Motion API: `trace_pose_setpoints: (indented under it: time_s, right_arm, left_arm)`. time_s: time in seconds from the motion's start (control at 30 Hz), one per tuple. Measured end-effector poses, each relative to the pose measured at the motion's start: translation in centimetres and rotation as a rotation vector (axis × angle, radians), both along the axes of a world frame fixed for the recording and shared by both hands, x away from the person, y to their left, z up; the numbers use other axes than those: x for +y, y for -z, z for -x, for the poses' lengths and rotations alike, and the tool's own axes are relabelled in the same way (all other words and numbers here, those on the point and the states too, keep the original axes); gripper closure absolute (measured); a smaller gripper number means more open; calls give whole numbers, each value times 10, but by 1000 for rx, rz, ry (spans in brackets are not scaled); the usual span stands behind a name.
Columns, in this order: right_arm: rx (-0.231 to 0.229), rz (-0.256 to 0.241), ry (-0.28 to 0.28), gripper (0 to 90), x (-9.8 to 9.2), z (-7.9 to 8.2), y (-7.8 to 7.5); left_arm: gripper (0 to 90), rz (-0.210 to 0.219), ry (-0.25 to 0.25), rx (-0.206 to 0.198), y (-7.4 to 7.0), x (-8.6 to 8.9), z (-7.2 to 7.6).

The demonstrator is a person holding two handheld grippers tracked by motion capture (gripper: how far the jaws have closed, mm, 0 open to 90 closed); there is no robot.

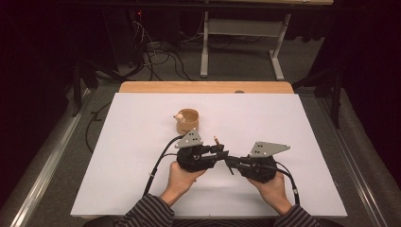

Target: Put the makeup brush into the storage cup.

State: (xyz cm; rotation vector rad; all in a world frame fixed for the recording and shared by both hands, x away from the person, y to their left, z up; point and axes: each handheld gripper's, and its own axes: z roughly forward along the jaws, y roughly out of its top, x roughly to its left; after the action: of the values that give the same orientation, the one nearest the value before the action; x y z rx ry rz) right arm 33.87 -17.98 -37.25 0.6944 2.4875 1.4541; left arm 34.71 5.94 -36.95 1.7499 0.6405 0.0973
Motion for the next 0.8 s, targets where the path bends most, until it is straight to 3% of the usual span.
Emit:
trace_pose_setpoints:
  time_s: [0.4,0.5,0.8]
  right_arm:
    - [-1,-5,-2,860,1,0,0]
    - [-4,-6,-5,860,1,0,0]
    - [-2,-11,-6,860,1,1,0]
  left_arm:
    - [753,-2,14,2,2,-2,1]
    - [818,-3,13,-3,1,-2,1]
    - [830,-18,1,-28,0,-3,4]
